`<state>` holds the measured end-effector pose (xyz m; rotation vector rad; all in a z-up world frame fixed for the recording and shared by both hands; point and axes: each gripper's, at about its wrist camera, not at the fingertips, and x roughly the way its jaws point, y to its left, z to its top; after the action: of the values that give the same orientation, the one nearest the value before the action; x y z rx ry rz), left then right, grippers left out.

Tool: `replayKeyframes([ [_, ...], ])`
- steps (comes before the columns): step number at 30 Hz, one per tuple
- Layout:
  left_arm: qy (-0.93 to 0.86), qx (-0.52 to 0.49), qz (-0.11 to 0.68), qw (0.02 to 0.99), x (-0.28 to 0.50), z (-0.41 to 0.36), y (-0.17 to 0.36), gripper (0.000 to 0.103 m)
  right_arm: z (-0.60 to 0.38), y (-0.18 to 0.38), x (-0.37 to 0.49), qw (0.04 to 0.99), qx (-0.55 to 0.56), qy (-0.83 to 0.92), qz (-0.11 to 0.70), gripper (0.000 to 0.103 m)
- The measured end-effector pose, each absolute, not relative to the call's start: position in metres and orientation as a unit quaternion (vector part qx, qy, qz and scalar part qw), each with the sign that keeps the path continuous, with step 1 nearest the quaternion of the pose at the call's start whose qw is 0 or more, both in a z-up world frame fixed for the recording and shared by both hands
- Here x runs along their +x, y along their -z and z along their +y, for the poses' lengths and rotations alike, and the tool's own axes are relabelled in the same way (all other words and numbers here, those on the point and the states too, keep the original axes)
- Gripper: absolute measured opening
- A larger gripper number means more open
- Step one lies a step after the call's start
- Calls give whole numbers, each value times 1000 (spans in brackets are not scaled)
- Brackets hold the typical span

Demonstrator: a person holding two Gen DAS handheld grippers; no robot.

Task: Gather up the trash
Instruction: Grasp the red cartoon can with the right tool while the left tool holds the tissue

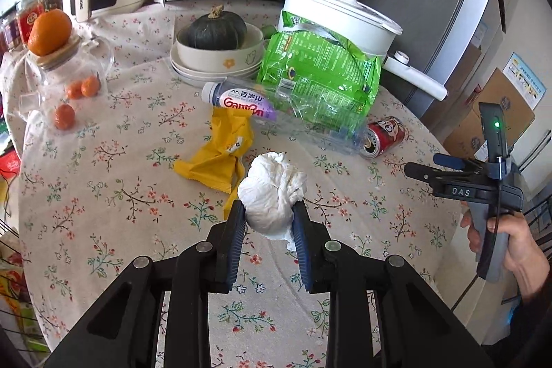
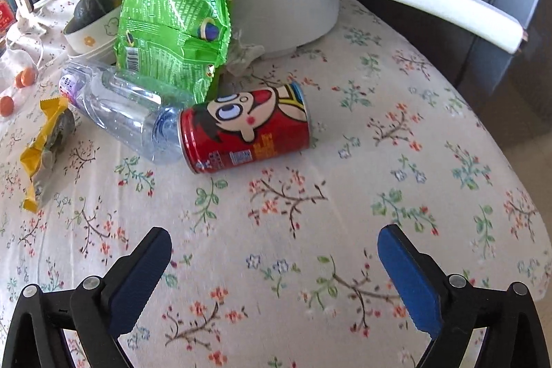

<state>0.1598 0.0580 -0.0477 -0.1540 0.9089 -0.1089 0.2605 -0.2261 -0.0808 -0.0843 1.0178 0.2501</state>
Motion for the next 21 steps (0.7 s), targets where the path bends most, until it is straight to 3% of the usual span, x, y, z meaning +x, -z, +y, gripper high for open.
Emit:
replayKeyframes([
  [21, 49, -85, 471, 877, 168, 68, 64, 29, -191, 111, 322, 867, -84, -169, 461, 99],
])
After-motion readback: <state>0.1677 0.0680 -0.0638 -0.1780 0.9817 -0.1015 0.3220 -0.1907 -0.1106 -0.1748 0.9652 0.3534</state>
